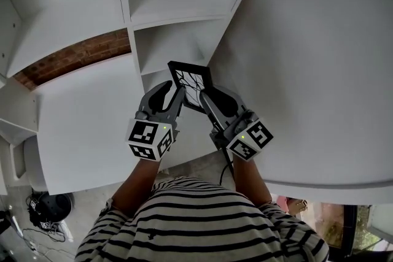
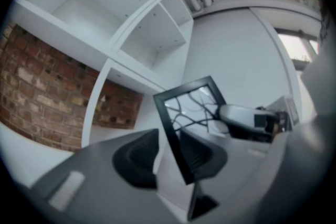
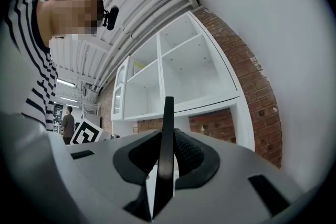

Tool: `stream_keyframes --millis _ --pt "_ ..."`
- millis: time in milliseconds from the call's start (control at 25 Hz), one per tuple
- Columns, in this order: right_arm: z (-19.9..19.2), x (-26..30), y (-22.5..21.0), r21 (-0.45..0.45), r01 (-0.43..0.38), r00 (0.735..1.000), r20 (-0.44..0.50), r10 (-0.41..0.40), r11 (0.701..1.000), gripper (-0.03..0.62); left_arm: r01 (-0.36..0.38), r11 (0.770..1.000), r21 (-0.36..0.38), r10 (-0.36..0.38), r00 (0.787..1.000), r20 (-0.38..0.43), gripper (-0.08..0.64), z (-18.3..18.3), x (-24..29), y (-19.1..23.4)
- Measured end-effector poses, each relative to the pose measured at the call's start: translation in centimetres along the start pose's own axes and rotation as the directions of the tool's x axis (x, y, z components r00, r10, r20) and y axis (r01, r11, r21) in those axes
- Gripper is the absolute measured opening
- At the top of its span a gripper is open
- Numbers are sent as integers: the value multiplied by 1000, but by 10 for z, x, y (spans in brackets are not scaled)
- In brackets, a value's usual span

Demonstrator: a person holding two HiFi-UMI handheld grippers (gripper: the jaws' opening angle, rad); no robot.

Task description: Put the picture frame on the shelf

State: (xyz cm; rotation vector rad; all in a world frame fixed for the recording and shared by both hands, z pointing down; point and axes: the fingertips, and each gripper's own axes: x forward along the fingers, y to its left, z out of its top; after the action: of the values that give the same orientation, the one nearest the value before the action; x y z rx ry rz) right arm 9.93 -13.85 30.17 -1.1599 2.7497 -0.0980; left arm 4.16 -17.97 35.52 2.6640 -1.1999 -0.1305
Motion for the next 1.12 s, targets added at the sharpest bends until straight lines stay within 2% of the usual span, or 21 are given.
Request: stream_keyframes --millis 200,400,480,600,840,1000,1120 --pt "1 17 -5 -26 -15 1000 14 16 1000 67 57 997 -55 -57 998 14 126 1 11 15" --pt "9 19 -3 -60 -58 997 38 61 997 67 171 975 -141 -168 985 31 117 6 14 13" --pt "9 22 -8 -66 -73 997 35 75 995 67 173 974 -147 -169 985 35 91 9 19 15" --pt "4 29 -19 -69 -91 996 20 92 993 67 117 984 -134 -113 993 37 80 12 25 25" --pt "-12 45 -43 -68 -151 988 -29 150 986 67 -54 997 -59 57 997 49 69 17 32 46" --pt "-19 55 -65 -65 -186 980 -80 180 980 69 -183 983 -4 183 981 62 66 19 39 51" --pt "-22 62 -77 -62 -208 974 -102 201 976 69 -251 968 8 250 966 71 66 20 45 54"
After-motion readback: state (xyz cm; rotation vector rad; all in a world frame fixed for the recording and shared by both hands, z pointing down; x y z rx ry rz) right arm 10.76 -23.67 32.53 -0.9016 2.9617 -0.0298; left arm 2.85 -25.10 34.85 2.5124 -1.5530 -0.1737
